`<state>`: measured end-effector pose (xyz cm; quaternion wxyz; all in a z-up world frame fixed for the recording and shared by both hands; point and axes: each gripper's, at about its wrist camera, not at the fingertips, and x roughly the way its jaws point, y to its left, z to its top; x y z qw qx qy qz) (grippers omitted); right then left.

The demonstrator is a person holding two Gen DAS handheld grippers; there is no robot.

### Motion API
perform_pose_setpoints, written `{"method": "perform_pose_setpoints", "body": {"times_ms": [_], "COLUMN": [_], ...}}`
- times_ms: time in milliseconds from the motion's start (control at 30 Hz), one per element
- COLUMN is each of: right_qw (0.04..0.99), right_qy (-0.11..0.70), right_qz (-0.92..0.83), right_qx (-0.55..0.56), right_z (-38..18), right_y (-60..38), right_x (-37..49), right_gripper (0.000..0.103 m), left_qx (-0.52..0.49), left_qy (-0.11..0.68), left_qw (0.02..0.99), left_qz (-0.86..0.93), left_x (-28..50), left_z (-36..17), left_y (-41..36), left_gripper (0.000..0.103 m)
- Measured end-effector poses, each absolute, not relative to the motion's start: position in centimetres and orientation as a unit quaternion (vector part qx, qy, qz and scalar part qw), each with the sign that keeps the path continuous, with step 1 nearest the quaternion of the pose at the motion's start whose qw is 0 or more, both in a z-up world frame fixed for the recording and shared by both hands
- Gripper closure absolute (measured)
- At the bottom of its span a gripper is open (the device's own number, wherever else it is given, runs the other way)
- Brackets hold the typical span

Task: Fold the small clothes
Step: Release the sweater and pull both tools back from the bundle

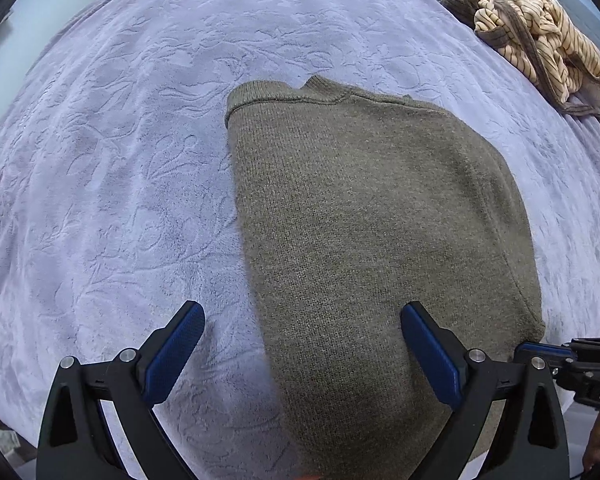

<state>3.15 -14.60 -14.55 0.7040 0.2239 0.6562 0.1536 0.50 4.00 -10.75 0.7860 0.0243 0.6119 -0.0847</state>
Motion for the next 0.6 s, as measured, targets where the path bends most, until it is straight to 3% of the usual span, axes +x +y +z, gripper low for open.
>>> {"method": "perform_pose_setpoints", "body": {"times_ms": [233,333,467,600], "right_qw": [0.714,0.718,0.721,0.731], "right_qy": [0.65,0.657,0.656,0.648], "right_qz": [0.11,0.072,0.06,0.055], "right_qx": [0.237,0.22,0.216,0.206], "right_z": [-13.0,-12.0,-10.6,-9.4], "right_y": [-16.1,-16.7,-16.9,-15.2], "right_x": [2.1,2.7,3.0,4.0], "right_gripper": [0.095,0.079,0.076,0.044], "left_qx": [0.027,0.034,0.048,0.051], "left_qy": [0.618,0.62,0.627,0.632], "left_qw": [0.782,0.78,0.775,0.77], "left_qz": [-0.079,-0.074,-0.07,-0.072], "left_x": [-0.1,-0.7,-1.6,-2.4], "left_z": [-10.0,-9.4,-8.7,-7.6], "left_y": [4.5,4.6,4.5,4.3], "left_gripper": [0.004,0.004,0.004,0.001]}}
